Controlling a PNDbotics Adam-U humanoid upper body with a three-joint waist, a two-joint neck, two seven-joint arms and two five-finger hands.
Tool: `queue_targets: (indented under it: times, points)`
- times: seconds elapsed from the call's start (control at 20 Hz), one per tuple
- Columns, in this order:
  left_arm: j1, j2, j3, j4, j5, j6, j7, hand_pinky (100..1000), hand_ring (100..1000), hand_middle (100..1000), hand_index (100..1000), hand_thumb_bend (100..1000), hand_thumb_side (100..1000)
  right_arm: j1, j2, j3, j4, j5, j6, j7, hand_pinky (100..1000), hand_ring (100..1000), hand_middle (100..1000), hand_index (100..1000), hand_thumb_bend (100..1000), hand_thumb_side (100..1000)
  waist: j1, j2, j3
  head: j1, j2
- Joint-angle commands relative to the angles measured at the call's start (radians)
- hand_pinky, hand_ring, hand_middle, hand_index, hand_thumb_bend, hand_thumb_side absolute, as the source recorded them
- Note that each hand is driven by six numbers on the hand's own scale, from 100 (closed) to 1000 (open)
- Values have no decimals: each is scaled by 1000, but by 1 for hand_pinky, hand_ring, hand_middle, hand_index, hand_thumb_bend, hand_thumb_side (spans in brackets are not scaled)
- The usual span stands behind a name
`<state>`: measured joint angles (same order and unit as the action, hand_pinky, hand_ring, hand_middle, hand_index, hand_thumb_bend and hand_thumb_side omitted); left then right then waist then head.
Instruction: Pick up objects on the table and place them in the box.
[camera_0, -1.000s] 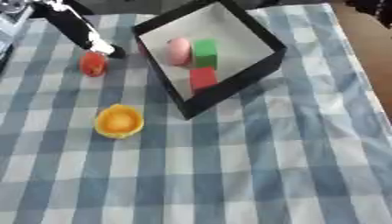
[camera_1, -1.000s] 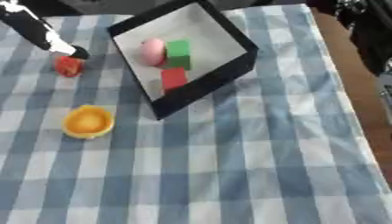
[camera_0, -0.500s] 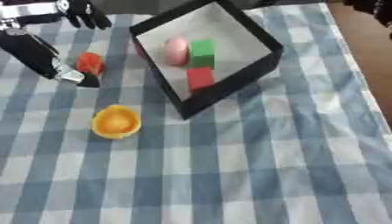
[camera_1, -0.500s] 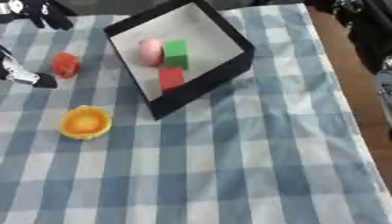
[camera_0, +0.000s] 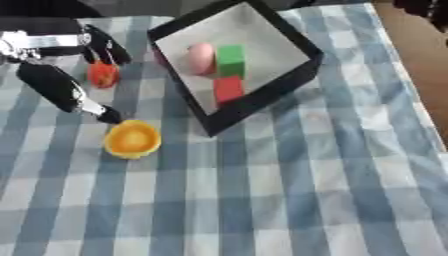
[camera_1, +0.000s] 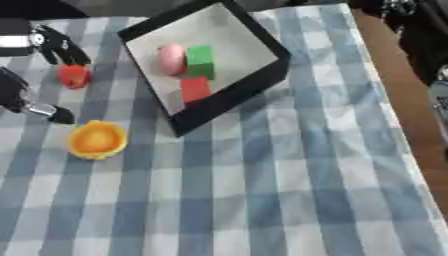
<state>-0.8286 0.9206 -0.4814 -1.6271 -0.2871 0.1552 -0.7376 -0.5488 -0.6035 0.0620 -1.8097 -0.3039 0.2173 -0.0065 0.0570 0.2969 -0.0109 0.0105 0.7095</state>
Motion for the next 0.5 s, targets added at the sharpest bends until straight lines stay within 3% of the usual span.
queue_targets:
  times: [0.05,0.5]
  points:
    - [-7,10,-16,21,-17,16,-19,789,792,743,845,705,498,-11,-23,-8,-9,4,-1,0,920,773,748,739,100,680,4,-29,1,4,2]
    - [13,-24,-59,68,-62,27,-51,790,787,737,841,711,491,-11,-18,-6,-6,4,1,1,920,772,749,739,100,688,2,-28,3,9,3]
